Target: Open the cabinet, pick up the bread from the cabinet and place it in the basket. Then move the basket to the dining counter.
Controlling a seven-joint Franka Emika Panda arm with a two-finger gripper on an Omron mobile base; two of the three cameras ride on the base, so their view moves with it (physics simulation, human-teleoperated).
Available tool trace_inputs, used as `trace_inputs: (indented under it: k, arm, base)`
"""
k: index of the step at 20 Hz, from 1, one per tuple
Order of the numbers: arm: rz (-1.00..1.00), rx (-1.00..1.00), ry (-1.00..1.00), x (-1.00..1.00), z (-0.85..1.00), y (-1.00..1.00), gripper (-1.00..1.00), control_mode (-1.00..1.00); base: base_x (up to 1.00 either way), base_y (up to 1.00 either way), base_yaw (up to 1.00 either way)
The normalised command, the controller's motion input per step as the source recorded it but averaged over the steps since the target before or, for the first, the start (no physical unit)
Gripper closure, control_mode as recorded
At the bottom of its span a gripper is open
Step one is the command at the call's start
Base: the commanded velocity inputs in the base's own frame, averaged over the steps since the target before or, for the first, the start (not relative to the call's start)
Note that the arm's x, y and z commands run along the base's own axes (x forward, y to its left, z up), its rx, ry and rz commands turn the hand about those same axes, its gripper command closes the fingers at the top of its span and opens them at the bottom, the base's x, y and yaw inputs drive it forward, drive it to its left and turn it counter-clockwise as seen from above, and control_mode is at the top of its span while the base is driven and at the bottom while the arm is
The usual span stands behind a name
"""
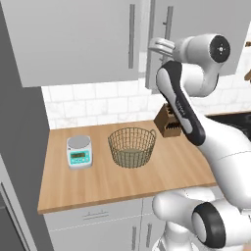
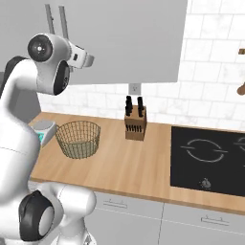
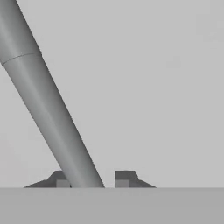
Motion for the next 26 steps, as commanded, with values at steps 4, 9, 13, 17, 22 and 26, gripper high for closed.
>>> trace_inputs:
  k: [4, 9, 13, 17, 22, 26]
  arm:
    - [0.00, 0.00, 0.02, -1.00, 0.54, -0.67, 1.00, -1.00]
    - [0.00, 0.02, 0.00, -1.00, 0.45, -0.90, 1.00, -1.00]
    - [0.00, 0.08, 0.01, -1.00, 0.61, -0.97, 1.00, -1.00]
    - [0.00, 0.10, 0.00, -1.00, 0.51, -1.00, 1.00, -1.00]
    - [0.00, 0.03, 0.09, -1.00, 0.02, -0.26, -1.00, -1.00]
    - [-0.11, 0.05, 0.19, -0.98, -0.32, -0.17, -1.00, -1.00]
  base:
    - [0.00, 0.00, 0.00]
    - [0.00, 0.00, 0.00]
    - [0.00, 0.00, 0.00]
    - [0.00, 0.00, 0.00]
    - [0.00, 0.00, 0.00]
    - [0.00, 0.00, 0.00]
